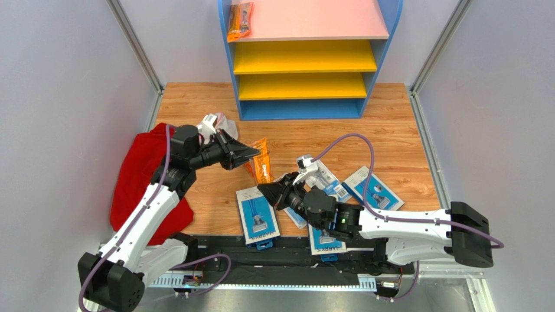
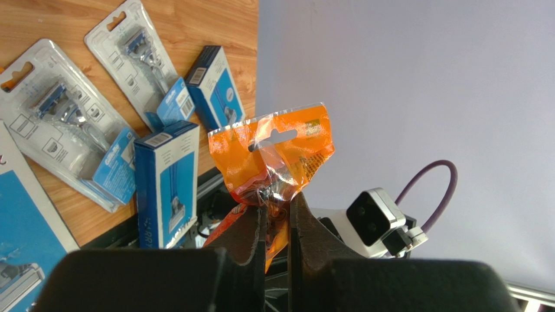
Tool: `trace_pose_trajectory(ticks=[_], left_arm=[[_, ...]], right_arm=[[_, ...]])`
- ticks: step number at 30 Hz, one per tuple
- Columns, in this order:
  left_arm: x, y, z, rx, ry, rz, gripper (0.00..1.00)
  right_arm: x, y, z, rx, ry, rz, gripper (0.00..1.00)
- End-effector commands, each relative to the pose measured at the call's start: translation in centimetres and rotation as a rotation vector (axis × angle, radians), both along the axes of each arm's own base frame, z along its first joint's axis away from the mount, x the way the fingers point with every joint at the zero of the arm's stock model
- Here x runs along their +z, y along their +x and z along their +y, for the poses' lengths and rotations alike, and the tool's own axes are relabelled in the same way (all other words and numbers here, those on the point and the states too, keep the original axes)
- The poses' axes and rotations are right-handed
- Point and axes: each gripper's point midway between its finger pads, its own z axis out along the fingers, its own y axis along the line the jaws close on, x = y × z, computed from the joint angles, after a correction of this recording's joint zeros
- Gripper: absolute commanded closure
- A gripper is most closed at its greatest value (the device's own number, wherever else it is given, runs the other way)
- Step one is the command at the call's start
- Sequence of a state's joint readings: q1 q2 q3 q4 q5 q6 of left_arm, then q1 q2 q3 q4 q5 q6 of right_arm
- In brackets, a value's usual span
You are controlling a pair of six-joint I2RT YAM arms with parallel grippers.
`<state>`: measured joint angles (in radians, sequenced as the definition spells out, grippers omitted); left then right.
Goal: Place and organize the shaving razors onto the shelf
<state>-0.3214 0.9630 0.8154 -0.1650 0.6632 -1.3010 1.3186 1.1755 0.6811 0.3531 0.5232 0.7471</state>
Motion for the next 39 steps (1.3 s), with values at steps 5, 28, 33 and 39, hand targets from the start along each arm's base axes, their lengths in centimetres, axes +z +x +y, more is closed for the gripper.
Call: trace_pose_trajectory(ticks=[5,28,33,39], left_arm=[[0.3,-1.2,0.7,-0.046,0.124,-0.108,0.46],[-2.2,-1.2,8.9,0.051,0.761,-0.184,0.07],[-5.3,-2.4,9.9,0.032,0.822,-0.133,0.08],[-8.2,-3.9,10.5,0.021,0.836,-0.098,0.08]], right_arm=[[1.6,1.6,-2.3,-0.109,0.057,-0.001,1.00],[3.8,0.1,-2.9,0.010,-0.109,-0.054,1.00],[7.3,0.5,-2.4,0.075,-0.078,-0.057,1.00],[12.0,1.8,-2.0,0.139,-0.042,-0.094,1.00]])
